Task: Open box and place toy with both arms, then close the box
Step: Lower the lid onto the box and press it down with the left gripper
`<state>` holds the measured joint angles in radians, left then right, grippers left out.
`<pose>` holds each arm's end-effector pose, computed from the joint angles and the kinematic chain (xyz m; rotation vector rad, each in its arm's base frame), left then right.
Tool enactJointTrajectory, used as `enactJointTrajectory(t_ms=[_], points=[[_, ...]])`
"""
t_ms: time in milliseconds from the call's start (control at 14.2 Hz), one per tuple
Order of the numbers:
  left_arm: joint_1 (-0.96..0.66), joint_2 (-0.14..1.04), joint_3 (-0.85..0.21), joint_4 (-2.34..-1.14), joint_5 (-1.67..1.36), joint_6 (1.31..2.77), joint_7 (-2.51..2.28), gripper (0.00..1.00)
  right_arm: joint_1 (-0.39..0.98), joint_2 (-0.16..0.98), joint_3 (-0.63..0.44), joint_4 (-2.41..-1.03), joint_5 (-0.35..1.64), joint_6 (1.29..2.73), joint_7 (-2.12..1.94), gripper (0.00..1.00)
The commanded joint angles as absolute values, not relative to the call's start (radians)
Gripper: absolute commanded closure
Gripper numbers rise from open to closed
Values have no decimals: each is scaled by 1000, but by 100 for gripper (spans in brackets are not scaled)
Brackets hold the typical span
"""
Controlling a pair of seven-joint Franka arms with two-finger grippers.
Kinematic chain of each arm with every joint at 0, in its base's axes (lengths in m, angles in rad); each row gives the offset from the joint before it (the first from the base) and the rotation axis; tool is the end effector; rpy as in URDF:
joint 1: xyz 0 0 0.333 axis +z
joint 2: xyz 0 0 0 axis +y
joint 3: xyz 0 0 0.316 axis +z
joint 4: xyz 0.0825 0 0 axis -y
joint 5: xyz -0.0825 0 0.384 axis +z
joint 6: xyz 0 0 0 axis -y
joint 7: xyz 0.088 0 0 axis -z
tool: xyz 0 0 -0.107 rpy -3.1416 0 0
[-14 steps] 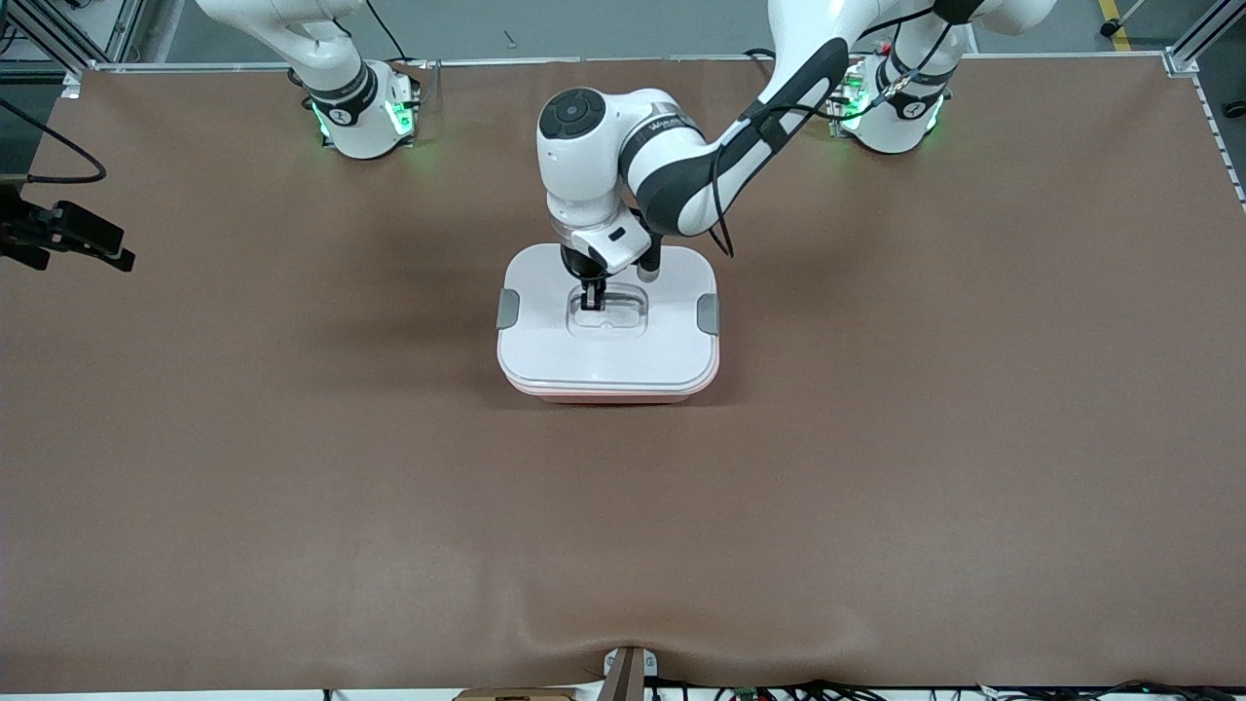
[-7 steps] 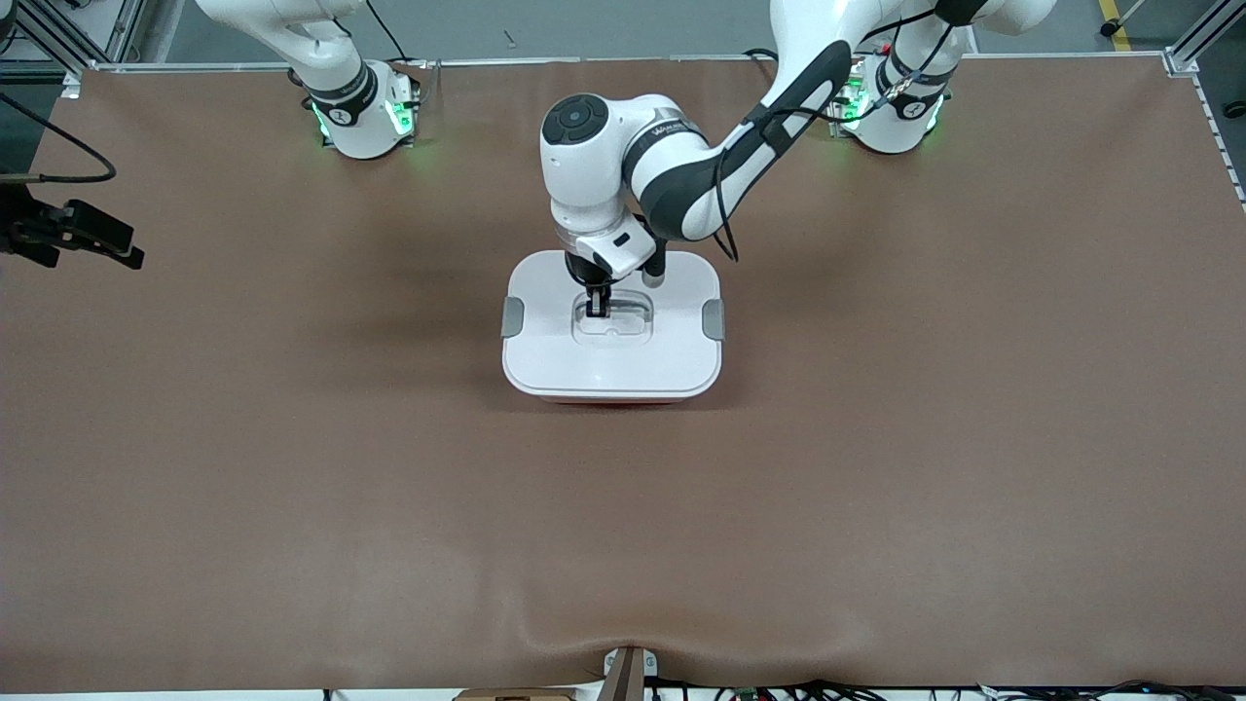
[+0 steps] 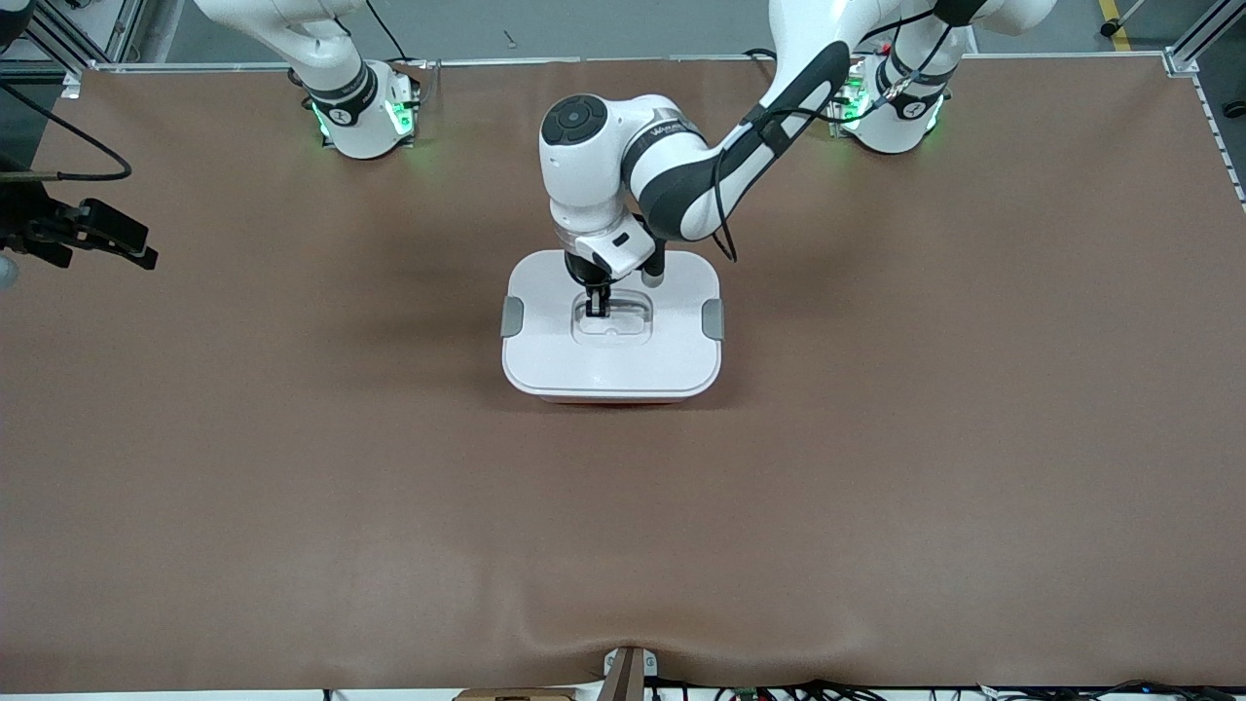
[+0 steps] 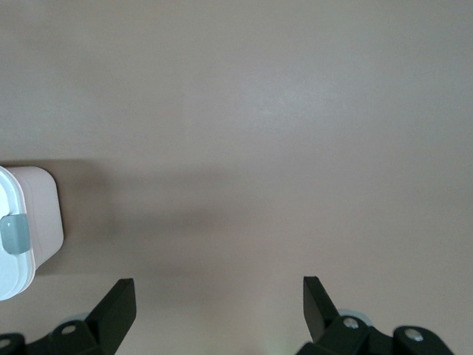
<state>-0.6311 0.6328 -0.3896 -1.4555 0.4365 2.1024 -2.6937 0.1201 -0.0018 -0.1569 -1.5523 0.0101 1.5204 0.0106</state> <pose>0.4364 -0.5727 0.3404 2.1733 2.1047 0.2013 0.5486 -0.0192 0.6298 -3.1296 0.0736 0.0469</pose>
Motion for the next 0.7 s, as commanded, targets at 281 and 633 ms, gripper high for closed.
enactJointTrajectory(t_ms=[281,633], points=[[-641,661,-388,-1439,465,2103,-2730,100,83,15,-164,-1523,-2,1505,9,0],[-635,650,-388,-1439,463,2091,-2717,72,67,21,-164,-1523,-6,1508,-60,0]])
